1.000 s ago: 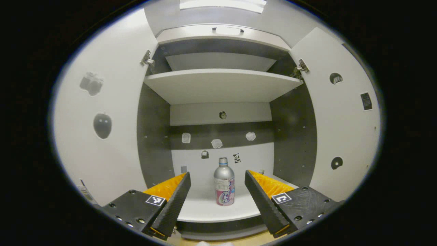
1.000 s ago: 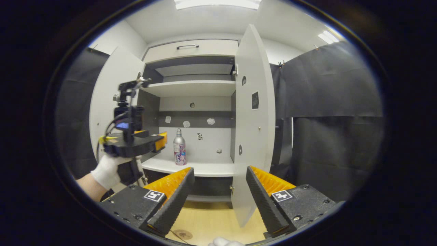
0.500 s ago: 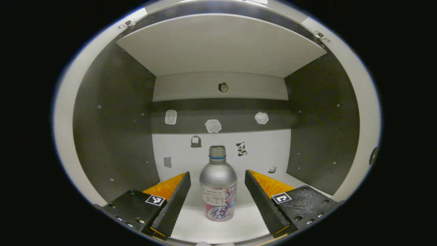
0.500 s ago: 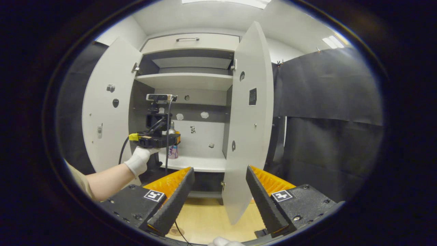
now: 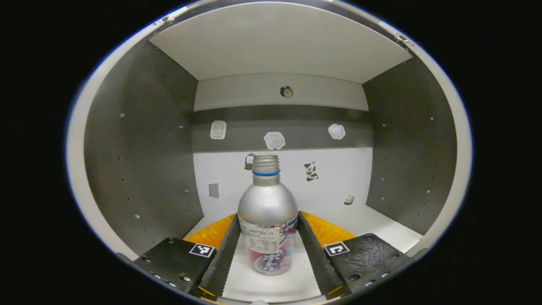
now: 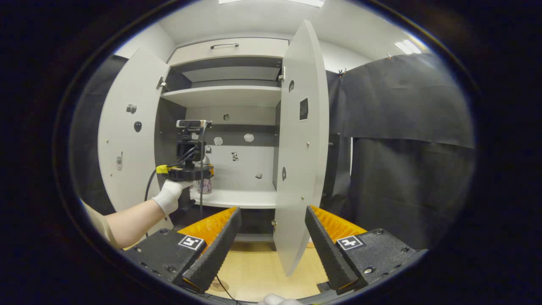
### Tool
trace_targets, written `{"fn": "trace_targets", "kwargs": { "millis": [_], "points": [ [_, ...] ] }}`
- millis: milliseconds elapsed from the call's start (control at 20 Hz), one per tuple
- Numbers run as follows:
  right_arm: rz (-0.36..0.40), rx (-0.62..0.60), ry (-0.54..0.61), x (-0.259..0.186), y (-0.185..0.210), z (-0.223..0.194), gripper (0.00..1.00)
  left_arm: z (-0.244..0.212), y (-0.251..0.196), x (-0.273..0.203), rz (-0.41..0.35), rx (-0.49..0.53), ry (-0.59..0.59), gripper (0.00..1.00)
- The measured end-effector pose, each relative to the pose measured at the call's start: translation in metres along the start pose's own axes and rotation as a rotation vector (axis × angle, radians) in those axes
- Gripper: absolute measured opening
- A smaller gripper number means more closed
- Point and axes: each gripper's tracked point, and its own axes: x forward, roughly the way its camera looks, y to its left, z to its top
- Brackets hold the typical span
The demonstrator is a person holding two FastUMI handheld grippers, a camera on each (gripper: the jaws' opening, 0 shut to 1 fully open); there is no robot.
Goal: Grasp the bottle in the cabinet with the left hand and place it on the coaster, then close the right door with the right hand and the left door with the left hand.
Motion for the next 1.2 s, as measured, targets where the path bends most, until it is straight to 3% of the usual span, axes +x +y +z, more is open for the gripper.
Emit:
{"fn": "trace_targets", "kwargs": {
  "millis": [150,300,400,650,900,950,1000,1200],
  "points": [
    [0.011,0.011,0.000,0.000,-0.003,-0.001,1.00,0.013,-0.002,-0.042,-0.037,0.008,-0.039,0.82],
    [0.021,0.021,0.002,-0.003,-0.006,-0.005,1.00,0.014,-0.013,-0.093,-0.084,0.010,-0.071,0.79],
    [0.026,0.023,0.009,-0.005,-0.007,-0.010,0.99,0.003,-0.022,-0.128,-0.118,0.013,-0.072,0.82],
    [0.047,0.021,0.026,-0.012,-0.009,-0.023,0.99,-0.032,-0.051,-0.201,-0.213,0.023,-0.100,0.79],
    [0.039,0.022,0.053,-0.016,-0.016,-0.039,1.00,-0.111,-0.071,-0.254,-0.267,0.023,-0.035,0.82],
    [0.035,0.017,0.057,-0.016,-0.018,-0.040,0.99,-0.128,-0.072,-0.264,-0.279,0.029,-0.023,0.79],
    [0.029,0.011,0.061,-0.016,-0.021,-0.042,0.99,-0.147,-0.074,-0.274,-0.294,0.031,-0.011,0.82],
    [0.001,-0.016,0.088,-0.016,-0.031,-0.051,0.99,-0.215,-0.082,-0.306,-0.360,-0.013,0.028,0.82]
  ]
}}
